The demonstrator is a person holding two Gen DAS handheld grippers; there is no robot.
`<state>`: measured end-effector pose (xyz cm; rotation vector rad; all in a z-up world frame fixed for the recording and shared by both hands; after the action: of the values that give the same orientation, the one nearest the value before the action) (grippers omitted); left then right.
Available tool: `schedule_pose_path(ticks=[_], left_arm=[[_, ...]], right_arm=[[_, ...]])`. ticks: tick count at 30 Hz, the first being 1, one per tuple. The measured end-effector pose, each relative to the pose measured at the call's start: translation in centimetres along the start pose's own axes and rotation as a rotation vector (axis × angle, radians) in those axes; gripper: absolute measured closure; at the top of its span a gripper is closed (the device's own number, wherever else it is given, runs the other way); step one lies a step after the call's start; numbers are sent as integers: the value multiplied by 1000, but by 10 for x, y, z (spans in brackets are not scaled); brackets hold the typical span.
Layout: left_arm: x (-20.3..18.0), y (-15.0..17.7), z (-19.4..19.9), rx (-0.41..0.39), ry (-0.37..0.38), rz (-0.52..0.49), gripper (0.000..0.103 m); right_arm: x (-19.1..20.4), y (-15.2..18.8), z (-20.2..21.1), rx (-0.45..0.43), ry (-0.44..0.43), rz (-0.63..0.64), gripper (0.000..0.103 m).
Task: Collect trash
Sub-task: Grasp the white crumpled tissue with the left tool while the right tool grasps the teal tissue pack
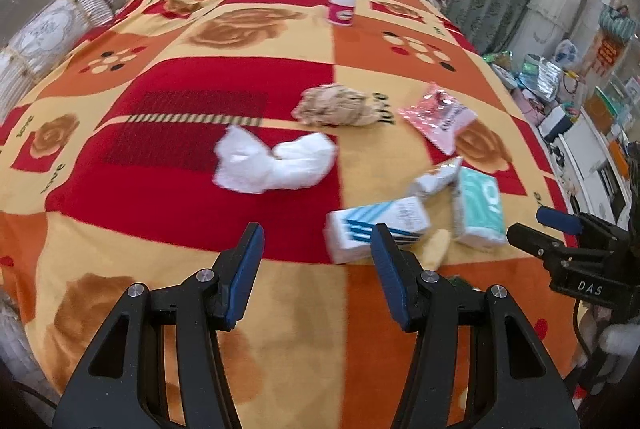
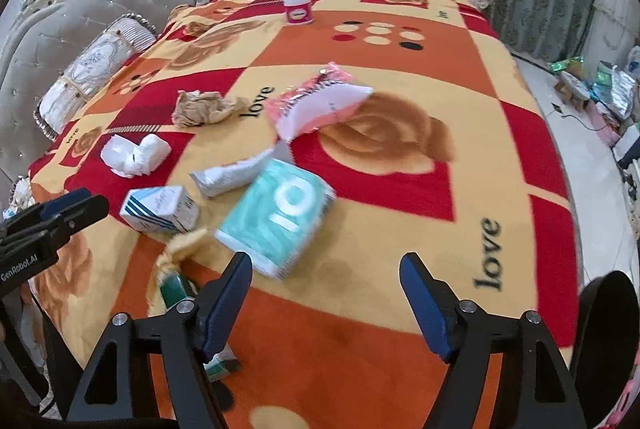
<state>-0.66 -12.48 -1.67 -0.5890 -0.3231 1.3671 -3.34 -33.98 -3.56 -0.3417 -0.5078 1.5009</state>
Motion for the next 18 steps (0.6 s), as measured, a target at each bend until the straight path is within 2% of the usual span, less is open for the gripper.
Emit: schedule_pose_path(ticks=[4,10,15,18], left_arm=[[21,-2,-3,10,-13,32,49],[34,-15,-14,21,-6,55,49],[37,-29,-31,27,14,85,49],[37,-40,-42,17,24,118,49]], right_arm=[[20,-10,-21,22,-39,-6,28],[29,-18,-54,70,-30,-23,28],[22,-15,-45,33,0,70,29],[8,-12,-41,46,-10,44,30]])
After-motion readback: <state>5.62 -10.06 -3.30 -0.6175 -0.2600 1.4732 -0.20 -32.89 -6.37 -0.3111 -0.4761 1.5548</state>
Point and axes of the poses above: each gripper's, at about its wrist camera, not at the fingertips, and z roughly against the way its jaws point, x to its left, y to its underside, the point moved 9 cm from there along -z, roughly the way its jaws point, and after that the axes turned 2 degrees about -y, right-handed, at the moved point
